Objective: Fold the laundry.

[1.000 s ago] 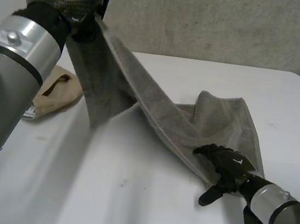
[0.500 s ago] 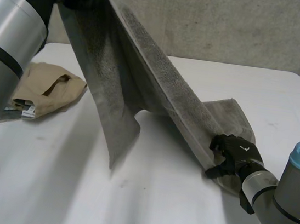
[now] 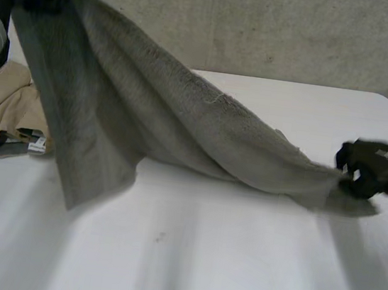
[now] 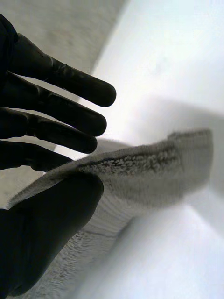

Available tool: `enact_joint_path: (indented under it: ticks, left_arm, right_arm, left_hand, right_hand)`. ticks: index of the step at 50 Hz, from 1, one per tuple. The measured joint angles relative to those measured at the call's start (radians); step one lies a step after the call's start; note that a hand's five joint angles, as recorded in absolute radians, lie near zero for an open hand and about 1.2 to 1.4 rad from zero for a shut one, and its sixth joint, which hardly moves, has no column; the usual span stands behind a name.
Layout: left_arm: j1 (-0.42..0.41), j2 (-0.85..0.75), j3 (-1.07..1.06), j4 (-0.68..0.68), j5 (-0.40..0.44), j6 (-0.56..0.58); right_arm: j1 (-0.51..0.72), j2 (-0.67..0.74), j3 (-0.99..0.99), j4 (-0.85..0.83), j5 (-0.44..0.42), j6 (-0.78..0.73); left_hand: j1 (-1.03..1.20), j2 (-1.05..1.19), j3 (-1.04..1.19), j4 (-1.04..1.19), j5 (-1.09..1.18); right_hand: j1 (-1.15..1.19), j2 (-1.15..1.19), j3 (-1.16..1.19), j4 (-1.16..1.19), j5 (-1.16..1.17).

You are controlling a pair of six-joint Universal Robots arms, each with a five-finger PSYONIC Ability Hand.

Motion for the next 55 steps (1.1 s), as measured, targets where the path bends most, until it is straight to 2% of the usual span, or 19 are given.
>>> enact_joint_path:
  ticks: [3,7,11,16,20,23,29,34,36,39,40,41,42,45,49,52,54,55]
  left_arm:
    - [0.036,-0.007,-0.038,-0.048,0.042,0.004]
    - [0.073,-0.017,-0.068,-0.121,0.095,0.017]
    - [0.100,-0.024,-0.084,-0.192,0.138,0.057]
    - [0.106,-0.037,-0.096,-0.242,0.161,0.167]
    - [0.101,-0.069,-0.104,-0.251,0.163,0.253]
    - [0.097,-0.133,-0.096,-0.250,0.160,0.320]
    - [0.081,-0.348,0.017,-0.245,0.154,0.366]
    - [0.058,-0.544,0.217,-0.232,0.147,0.365]
    - [0.052,-0.601,0.299,-0.219,0.142,0.364]
    - [0.046,-0.681,0.474,-0.159,0.122,0.363]
    - [0.046,-0.681,0.474,-0.159,0.122,0.363]
    - [0.045,-0.714,0.586,-0.091,0.106,0.361]
    - [0.045,-0.719,0.606,-0.076,0.102,0.361]
    - [0.045,-0.737,0.735,0.081,0.078,0.356]
    - [0.041,-0.712,0.777,0.258,0.058,0.350]
    - [0.038,-0.658,0.732,0.353,0.045,0.341]
    - [0.038,-0.658,0.732,0.353,0.045,0.341]
    - [0.038,-0.608,0.654,0.398,0.039,0.322]
  right_arm:
    - [-0.026,-0.084,-0.112,0.160,-0.022,-0.151]
    - [-0.037,-0.174,-0.240,0.284,-0.017,-0.277]
    - [-0.036,-0.247,-0.362,0.362,-0.009,-0.338]
    - [-0.037,-0.274,-0.472,0.460,-0.008,-0.362]
    - [-0.034,-0.234,-0.504,0.528,-0.004,-0.401]
    - [-0.025,-0.147,-0.513,0.582,0.010,-0.469]
    - [0.031,0.078,-0.561,0.598,0.127,-0.568]
    - [0.089,0.254,-0.693,0.483,0.236,-0.568]
    - [0.104,0.293,-0.737,0.430,0.254,-0.557]
    - [0.128,0.352,-0.847,0.268,0.275,-0.501]
    - [0.128,0.352,-0.847,0.268,0.275,-0.501]
    - [0.138,0.374,-0.912,0.145,0.280,-0.451]
    - [0.140,0.377,-0.924,0.119,0.281,-0.439]
    - [0.150,0.385,-1.004,-0.110,0.283,-0.334]
    - [0.152,0.366,-1.038,-0.330,0.287,-0.234]
    - [0.151,0.345,-1.029,-0.418,0.288,-0.194]
    - [0.151,0.345,-1.029,-0.418,0.288,-0.194]
    - [0.150,0.329,-1.001,-0.444,0.286,-0.179]
  left_hand:
    - [0.000,0.000,0.000,0.000,0.000]
    - [0.000,0.000,0.000,0.000,0.000]
    - [0.000,0.000,0.000,0.000,0.000]
    - [0.000,0.000,0.000,0.000,0.000]
    - [0.000,0.000,0.000,0.000,0.000]
    - [0.000,0.000,0.000,0.000,0.000]
    - [0.000,0.000,0.000,0.000,0.000]
    - [0.000,0.000,0.001,0.000,0.000]
    - [0.000,0.000,0.002,0.000,0.000]
    - [0.000,0.001,0.002,0.001,0.000]
    - [0.000,0.001,0.002,0.001,0.000]
    - [0.000,0.001,0.002,0.001,0.000]
    - [0.000,0.001,0.002,0.002,0.000]
    - [0.000,0.001,0.002,0.003,0.000]
    - [0.000,0.001,0.002,0.003,0.000]
    - [0.000,0.001,0.002,0.003,0.000]
    - [0.000,0.001,0.002,0.003,0.000]
    - [0.000,0.001,0.002,0.003,0.000]
  right_hand:
    - [0.000,0.000,0.000,0.000,0.001]
    - [0.000,0.000,0.000,0.000,0.001]
    - [0.000,0.000,0.000,0.000,0.001]
    - [0.000,0.000,0.000,0.000,0.004]
    - [0.000,0.000,0.000,0.000,0.005]
    - [0.000,0.000,0.000,0.000,0.006]
    - [0.000,0.000,0.000,0.000,0.006]
    - [0.000,0.000,0.000,0.000,0.006]
    - [0.000,0.000,0.000,0.000,0.006]
    - [0.000,0.000,0.000,0.001,0.006]
    - [0.000,0.000,0.000,0.001,0.006]
    - [0.000,0.000,0.000,0.002,0.006]
    - [0.000,0.000,0.000,0.002,0.006]
    - [0.000,0.000,0.000,0.002,0.006]
    - [0.000,0.000,0.000,0.002,0.006]
    - [0.000,0.000,0.000,0.002,0.006]
    - [0.000,0.000,0.000,0.002,0.006]
    - [0.000,0.000,0.000,0.002,0.007]
